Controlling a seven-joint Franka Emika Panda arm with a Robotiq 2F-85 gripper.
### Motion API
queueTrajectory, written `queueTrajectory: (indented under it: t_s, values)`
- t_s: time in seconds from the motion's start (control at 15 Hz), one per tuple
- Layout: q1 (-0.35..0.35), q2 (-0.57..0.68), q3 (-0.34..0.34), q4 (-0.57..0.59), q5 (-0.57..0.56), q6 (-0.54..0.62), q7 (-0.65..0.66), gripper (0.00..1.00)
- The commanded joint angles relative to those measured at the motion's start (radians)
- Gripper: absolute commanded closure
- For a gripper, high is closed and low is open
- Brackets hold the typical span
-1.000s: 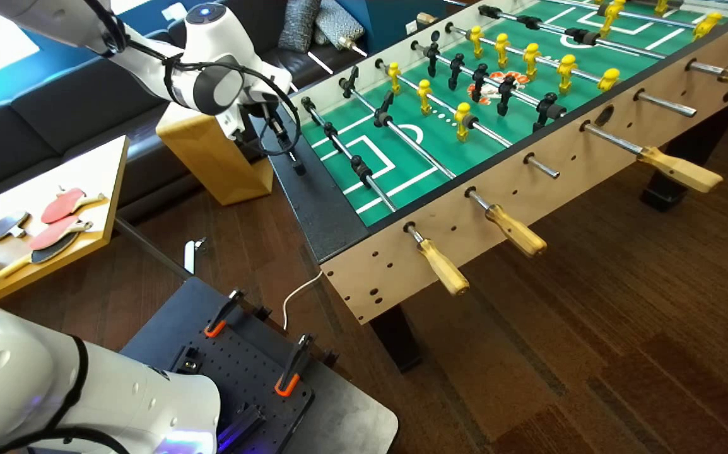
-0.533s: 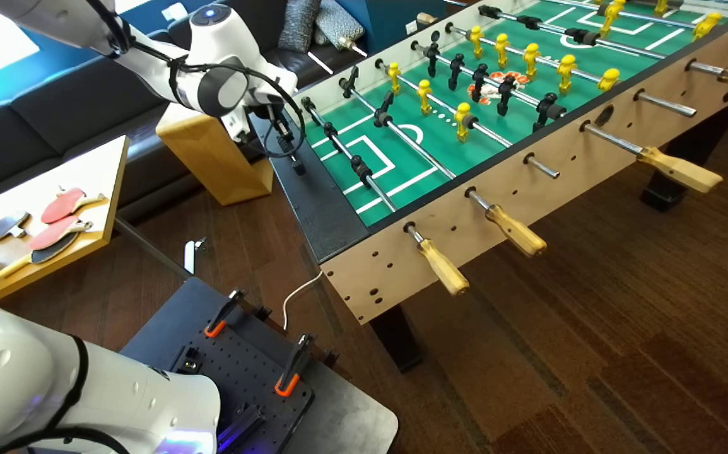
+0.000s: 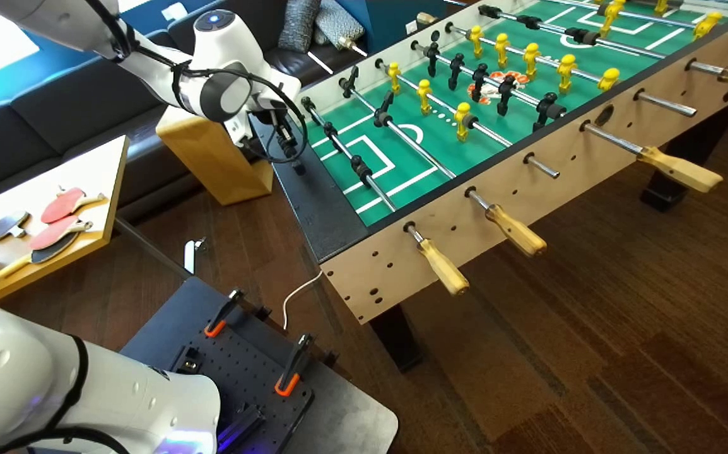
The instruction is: Move two black objects to the right
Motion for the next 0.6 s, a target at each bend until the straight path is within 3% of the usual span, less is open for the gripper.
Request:
queueTrajectory:
  t_s: [0.0,0.53]
  values:
    - [0.004,-0.024,-0.011,-0.039,0.008,0.025,-0.009,1.0]
    - [0.012,-0.077,-0.056,-0.125,-0.01,0.008,0.016,1.0]
